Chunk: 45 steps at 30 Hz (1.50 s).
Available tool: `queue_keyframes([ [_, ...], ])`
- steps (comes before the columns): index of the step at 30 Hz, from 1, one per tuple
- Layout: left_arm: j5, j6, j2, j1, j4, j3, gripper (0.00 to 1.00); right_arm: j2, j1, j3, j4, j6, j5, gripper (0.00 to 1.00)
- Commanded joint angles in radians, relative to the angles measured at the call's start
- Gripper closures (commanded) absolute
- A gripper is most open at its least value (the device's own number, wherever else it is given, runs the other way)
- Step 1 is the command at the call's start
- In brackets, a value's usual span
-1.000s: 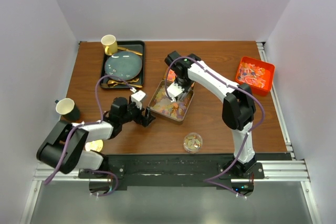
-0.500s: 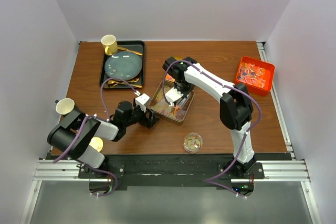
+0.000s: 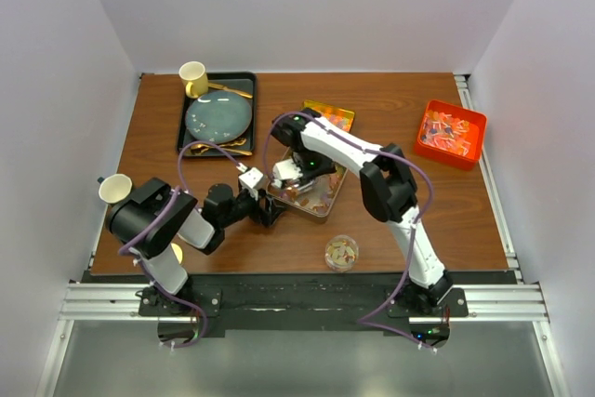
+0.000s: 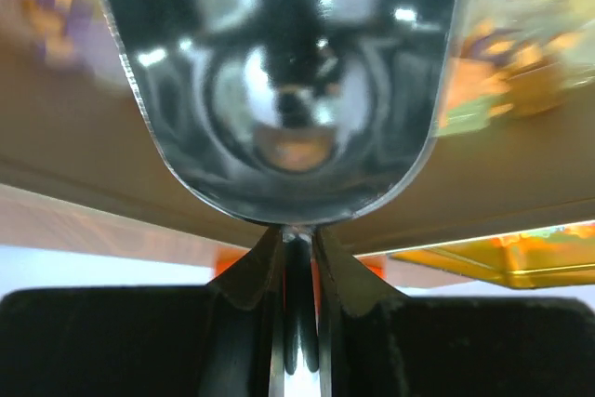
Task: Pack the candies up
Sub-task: Scoop the fake candies from the storage box.
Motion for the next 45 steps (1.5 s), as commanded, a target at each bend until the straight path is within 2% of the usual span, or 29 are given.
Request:
queue_keyframes([
  [1,0.037,-0.031,0.016,-0.005,0.071,-0.018,0.18,0.111,0.021,0.227,-0.223,0.26,-0.065,1.0],
  [5,0.035,-0.04,0.019,-0.005,0.08,-0.02,0.18,0.155,0.045,0.292,-0.224,0.321,-0.109,1.0],
  [9,0.014,-0.043,0.013,-0.006,0.068,-0.014,0.18,0.102,0.059,0.188,-0.164,0.319,-0.181,1.0],
  [20,-0.031,-0.017,-0.065,-0.005,-0.07,0.041,0.17,-0.088,0.053,-0.137,0.294,0.377,-0.405,1.0],
  [29,-0.035,0.03,-0.302,-0.004,-0.389,0.074,0.15,-0.223,0.015,-0.412,0.623,0.413,-0.479,1.0],
  [36,0.023,0.093,-0.502,0.019,-0.67,0.11,0.13,-0.279,-0.015,-0.49,0.694,0.425,-0.496,1.0],
  [45,0.114,0.147,-0.602,0.086,-0.891,0.227,0.12,-0.352,-0.059,-0.559,0.749,0.457,-0.528,1.0],
])
